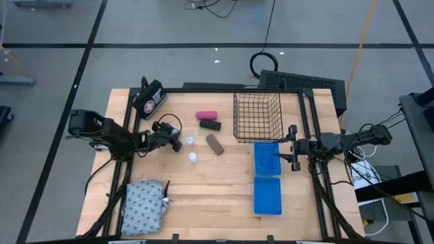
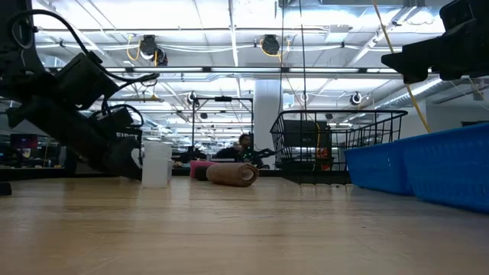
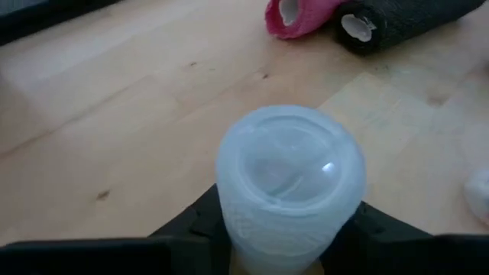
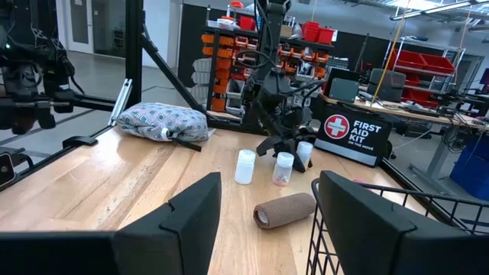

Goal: Pick & Place Medicine items
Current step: Put the top transparent pill bottle into the top blue basket

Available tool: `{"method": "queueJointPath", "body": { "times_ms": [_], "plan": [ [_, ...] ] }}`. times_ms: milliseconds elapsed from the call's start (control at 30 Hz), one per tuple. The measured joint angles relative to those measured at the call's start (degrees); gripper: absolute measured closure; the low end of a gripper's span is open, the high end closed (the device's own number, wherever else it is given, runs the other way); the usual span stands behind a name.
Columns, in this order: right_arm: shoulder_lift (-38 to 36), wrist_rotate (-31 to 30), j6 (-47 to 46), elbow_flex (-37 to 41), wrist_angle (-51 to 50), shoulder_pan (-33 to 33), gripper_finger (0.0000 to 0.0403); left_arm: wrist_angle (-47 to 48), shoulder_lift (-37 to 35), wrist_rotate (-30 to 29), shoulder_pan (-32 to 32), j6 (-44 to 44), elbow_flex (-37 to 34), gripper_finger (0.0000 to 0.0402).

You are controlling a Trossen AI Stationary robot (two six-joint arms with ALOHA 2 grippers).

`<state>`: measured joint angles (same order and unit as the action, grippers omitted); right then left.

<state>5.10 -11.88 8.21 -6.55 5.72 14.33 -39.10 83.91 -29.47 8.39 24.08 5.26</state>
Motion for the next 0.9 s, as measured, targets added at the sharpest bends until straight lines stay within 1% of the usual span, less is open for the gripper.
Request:
{"method": "queueJointPath", "body": {
  "times_ms": [100, 233, 300, 400, 467, 533, 633, 733, 800, 900],
  "plan": [
    [0.0, 0.0, 0.0, 0.0, 0.0, 0.0, 0.0193, -0.3, -1.8, 1.1, -0.1, 0.0, 0.6, 0.0260],
    [0.0, 0.0, 0.0, 0.0, 0.0, 0.0, 0.0193, -0.9, -7.0, 1.0, -0.1, -1.3, 0.7, 0.0239],
    [0.0, 0.0, 0.0, 0.0, 0.0, 0.0, 0.0193, -1.5, -10.0, 1.1, -0.1, -2.1, 0.7, 0.0235],
    [0.0, 0.0, 0.0, 0.0, 0.0, 0.0, 0.0193, -1.4, -15.0, 1.4, -0.4, -2.6, 1.3, 0.0247],
    [0.0, 0.0, 0.0, 0.0, 0.0, 0.0, 0.0193, -1.3, -17.6, 3.2, -1.2, -3.6, 2.8, 0.0260],
    [0.0, 0.0, 0.0, 0.0, 0.0, 0.0, 0.0193, -1.0, -19.2, 5.6, -2.2, -5.4, 5.1, 0.0261],
    [0.0, 0.0, 0.0, 0.0, 0.0, 0.0, 0.0193, 3.0, -19.3, 7.5, -4.8, -10.0, 11.3, 0.0261],
    [0.0, 0.0, 0.0, 0.0, 0.0, 0.0, 0.0193, 12.2, -17.4, 7.6, -7.6, -14.8, 19.2, 0.0261],
    [0.0, 0.0, 0.0, 0.0, 0.0, 0.0, 0.0193, 16.5, -15.4, 7.9, -9.3, -16.9, 23.8, 0.0261],
    [0.0, 0.0, 0.0, 0.0, 0.0, 0.0, 0.0193, 17.3, -11.5, 11.0, -11.9, -21.1, 28.7, 0.0257]
  ]
}}
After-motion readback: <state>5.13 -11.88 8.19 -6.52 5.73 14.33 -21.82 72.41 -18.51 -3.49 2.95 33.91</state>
